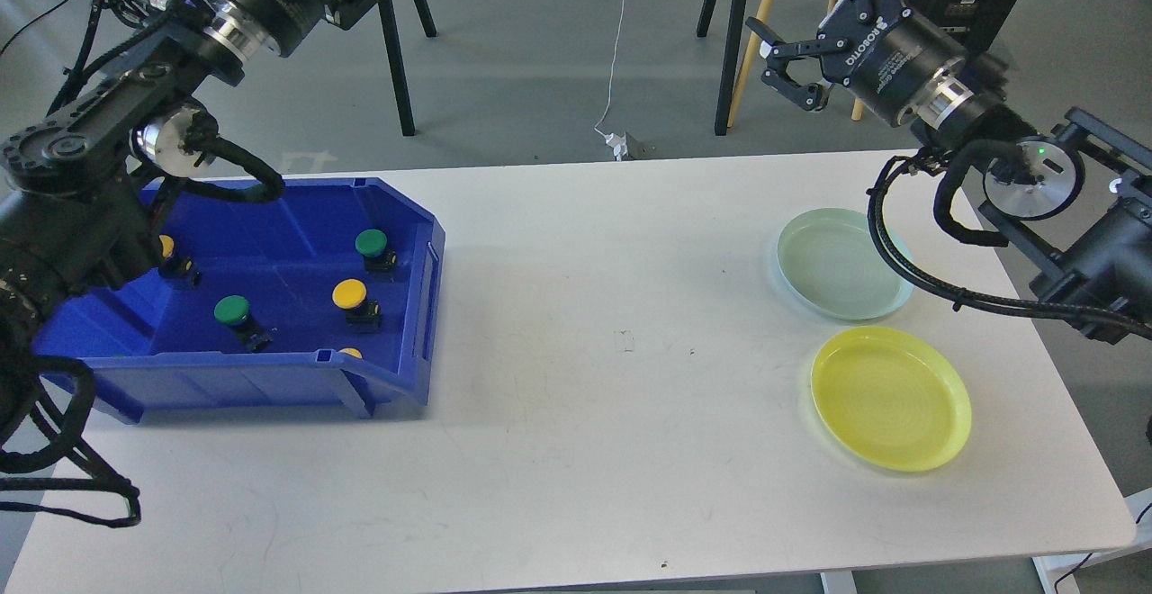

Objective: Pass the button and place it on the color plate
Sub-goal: 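Move the left gripper up over the blue bin of buttons, then lower the left gripper into the bin and grasp a yellow-topped button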

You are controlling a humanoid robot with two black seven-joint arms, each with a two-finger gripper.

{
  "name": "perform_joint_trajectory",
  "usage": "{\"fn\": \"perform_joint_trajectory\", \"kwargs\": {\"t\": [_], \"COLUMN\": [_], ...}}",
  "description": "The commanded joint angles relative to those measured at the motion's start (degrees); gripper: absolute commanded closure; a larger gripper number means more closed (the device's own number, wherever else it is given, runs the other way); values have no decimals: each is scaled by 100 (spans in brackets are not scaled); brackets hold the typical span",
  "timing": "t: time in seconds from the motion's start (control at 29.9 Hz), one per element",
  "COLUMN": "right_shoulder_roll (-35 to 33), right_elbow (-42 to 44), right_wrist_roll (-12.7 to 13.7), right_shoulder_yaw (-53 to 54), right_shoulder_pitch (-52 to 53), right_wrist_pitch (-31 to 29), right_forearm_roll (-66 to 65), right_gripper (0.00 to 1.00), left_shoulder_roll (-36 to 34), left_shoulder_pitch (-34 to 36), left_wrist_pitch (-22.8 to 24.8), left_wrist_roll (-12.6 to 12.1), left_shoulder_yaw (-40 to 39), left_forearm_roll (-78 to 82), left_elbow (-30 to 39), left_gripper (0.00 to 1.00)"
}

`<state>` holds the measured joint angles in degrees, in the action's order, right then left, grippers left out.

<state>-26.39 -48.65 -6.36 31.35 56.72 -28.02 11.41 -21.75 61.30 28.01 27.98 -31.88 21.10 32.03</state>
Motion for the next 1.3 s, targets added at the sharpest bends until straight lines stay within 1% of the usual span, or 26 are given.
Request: {"fn": "perform_joint_trajectory", "kwargs": {"t": [0.0, 0.13, 0.2, 0.27, 0.33, 0.37, 0.43, 0.5, 0.57, 0.6, 0.67, 0.74, 0.8, 0.87, 0.97, 1.07, 1.17, 1.27], "right_shoulder_roll": [-59, -86, -86, -77, -25, 2, 133, 248, 196, 187, 178, 134, 37, 28, 28, 11, -59, -147], "right_elbow": [128, 154, 146, 163, 311, 521, 795, 814, 752, 743, 804, 822, 805, 813, 814, 814, 814, 848], "right_wrist_roll": [20, 12, 3, -6, -6, -6, -6, -6, -6, -6, -6, -6, -15, -15, -15, -15, -15, -15], "right_shoulder_yaw": [2, 2, 11, 11, 29, 38, 11, -68, -85, -77, -33, 11, 46, 143, 266, 345, 354, 354], "right_shoulder_pitch": [33, 33, 33, 33, 41, 41, 41, 33, -29, -55, -152, -222, -231, -240, -292, -380, -494, -556], "right_wrist_pitch": [2, 2, 2, 2, 2, 2, 2, 2, 2, 2, 2, 2, 2, 2, 2, 2, 2, 2], "right_forearm_roll": [-43, -43, -34, 9, 27, 36, 28, 10, -34, -43, -43, -43, -34, -34, -34, -34, -43, -43], "right_gripper": [0, 0, 0, 0, 0, 0, 0, 0, 0, 0, 0, 0, 0, 0, 0, 0, 0, 0], "left_shoulder_roll": [4, 21, 135, 294, 303, 346, 312, 172, -353, -704, -1285, -1734, -2130, -2350, -2422, -2317, -2062, -1982], "left_shoulder_pitch": [-84, -92, -180, -285, -487, -662, -874, -883, -849, -779, -411, 125, 704, 1180, 1691, 1753, 1709, 1499], "left_wrist_pitch": [-1, -1, -1, -1, -1, -1, -1, -1, -1, -1, -1, -1, -1, -1, -1, -1, -1, -1], "left_wrist_roll": [2, 2, 2, 2, 2, 2, 2, 2, 2, 2, 2, 2, 2, 2, 2, 2, 2, 2], "left_shoulder_yaw": [-64, -90, -116, -291, -834, -1116, -1486, -1514, -1287, -1051, -462, 371, 1399, 2366, 3711, 4618, 4980, 5016], "left_forearm_roll": [-326, -414, -484, -624, -844, -880, -880, -784, -364, -22, 838, 1901, 3008, 3888, 5381, 6684, 7467, 7882], "left_elbow": [-48, -92, -275, -216, 126, 345, 758, 1076, 1357, 1541, 1901, 2183, 2455, 2789, 3255, 3257, 3152, 2836], "left_gripper": [0, 0, 0, 0, 0, 0, 0, 0, 0, 0, 0, 0, 0, 0, 1, 1, 2, 2]}}
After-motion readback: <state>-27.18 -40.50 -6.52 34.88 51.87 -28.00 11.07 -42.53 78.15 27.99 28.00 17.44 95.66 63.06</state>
